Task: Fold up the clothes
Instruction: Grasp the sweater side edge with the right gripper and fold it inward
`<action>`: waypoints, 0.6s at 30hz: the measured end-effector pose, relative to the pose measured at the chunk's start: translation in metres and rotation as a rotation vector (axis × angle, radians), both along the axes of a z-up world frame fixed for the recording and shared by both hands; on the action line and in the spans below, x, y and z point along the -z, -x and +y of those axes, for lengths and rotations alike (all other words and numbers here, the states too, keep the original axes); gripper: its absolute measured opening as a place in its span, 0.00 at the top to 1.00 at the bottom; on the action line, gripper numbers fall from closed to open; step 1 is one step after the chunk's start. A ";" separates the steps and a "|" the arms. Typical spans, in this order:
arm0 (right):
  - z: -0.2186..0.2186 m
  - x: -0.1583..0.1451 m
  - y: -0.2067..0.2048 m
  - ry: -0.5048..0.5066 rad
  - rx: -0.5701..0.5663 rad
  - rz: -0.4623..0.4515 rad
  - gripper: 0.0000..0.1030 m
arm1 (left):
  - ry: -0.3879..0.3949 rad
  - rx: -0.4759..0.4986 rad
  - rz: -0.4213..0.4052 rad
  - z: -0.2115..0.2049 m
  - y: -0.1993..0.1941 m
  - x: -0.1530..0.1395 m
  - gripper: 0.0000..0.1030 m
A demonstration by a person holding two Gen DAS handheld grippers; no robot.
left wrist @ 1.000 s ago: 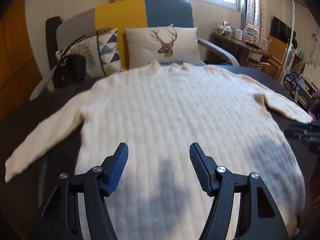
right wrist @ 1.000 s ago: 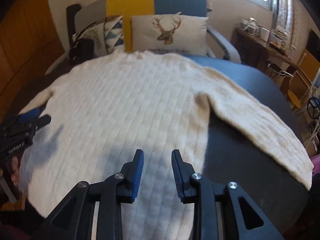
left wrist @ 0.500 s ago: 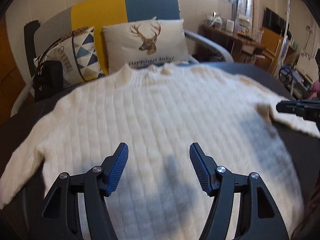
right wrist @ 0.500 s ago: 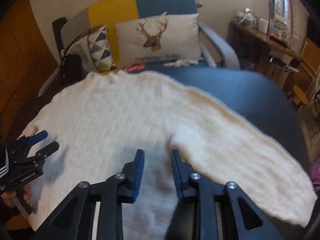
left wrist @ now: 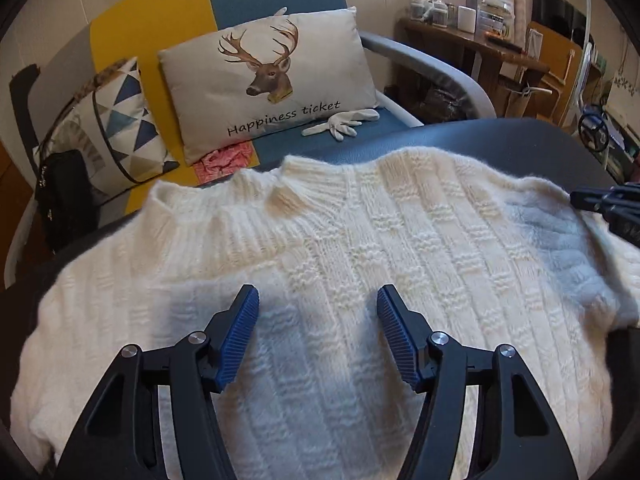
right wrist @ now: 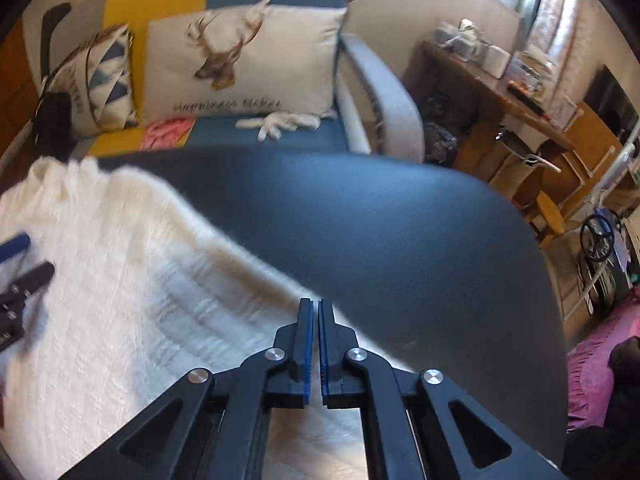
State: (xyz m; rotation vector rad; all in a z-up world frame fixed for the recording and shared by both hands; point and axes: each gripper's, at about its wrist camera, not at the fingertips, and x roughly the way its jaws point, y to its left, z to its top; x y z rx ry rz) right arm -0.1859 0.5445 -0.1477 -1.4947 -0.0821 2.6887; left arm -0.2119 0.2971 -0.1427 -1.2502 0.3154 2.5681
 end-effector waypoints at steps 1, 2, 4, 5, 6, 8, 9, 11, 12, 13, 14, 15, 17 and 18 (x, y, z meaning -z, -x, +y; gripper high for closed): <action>0.003 -0.005 -0.003 0.005 0.005 0.008 0.98 | -0.020 -0.002 0.014 0.000 0.001 -0.003 0.37; 0.005 -0.009 -0.007 0.010 0.010 0.015 0.96 | -0.037 -0.007 0.024 0.001 0.002 -0.006 0.37; 0.007 -0.013 -0.014 0.092 -0.008 0.023 0.78 | -0.062 -0.008 0.027 0.007 0.004 -0.008 0.37; 0.007 -0.011 -0.017 0.141 -0.025 0.017 0.74 | -0.052 -0.006 0.026 0.012 0.005 -0.007 0.36; 0.003 -0.003 -0.016 0.140 -0.037 -0.015 0.73 | -0.027 -0.006 0.025 0.017 0.005 -0.003 0.36; -0.004 0.020 -0.011 0.081 -0.044 -0.086 0.72 | 0.010 0.002 0.009 0.023 0.004 0.007 0.36; -0.003 0.020 -0.011 0.075 -0.034 -0.059 0.76 | 0.010 0.001 0.015 0.022 0.001 0.005 0.36; 0.000 0.019 -0.010 0.067 -0.007 -0.009 0.90 | -0.007 0.000 0.026 0.017 -0.009 -0.003 0.36; 0.008 0.017 -0.008 0.076 0.031 -0.004 0.97 | -0.018 -0.001 0.034 0.009 -0.017 -0.009 0.36; 0.015 0.014 -0.008 0.080 0.063 0.003 1.00 | -0.030 -0.004 0.046 0.001 -0.025 -0.016 0.36; 0.018 0.009 -0.010 0.071 0.075 0.014 1.00 | -0.041 -0.006 0.058 -0.008 -0.034 -0.023 0.36; 0.021 0.004 -0.014 0.072 0.083 0.022 0.99 | -0.054 -0.012 0.061 -0.018 -0.042 -0.029 0.36; 0.027 -0.008 -0.031 0.129 0.079 0.026 0.91 | -0.070 -0.027 0.066 -0.040 -0.060 -0.036 0.36; 0.030 -0.014 -0.041 0.135 0.074 0.024 0.85 | -0.066 -0.045 0.067 -0.053 -0.071 -0.038 0.36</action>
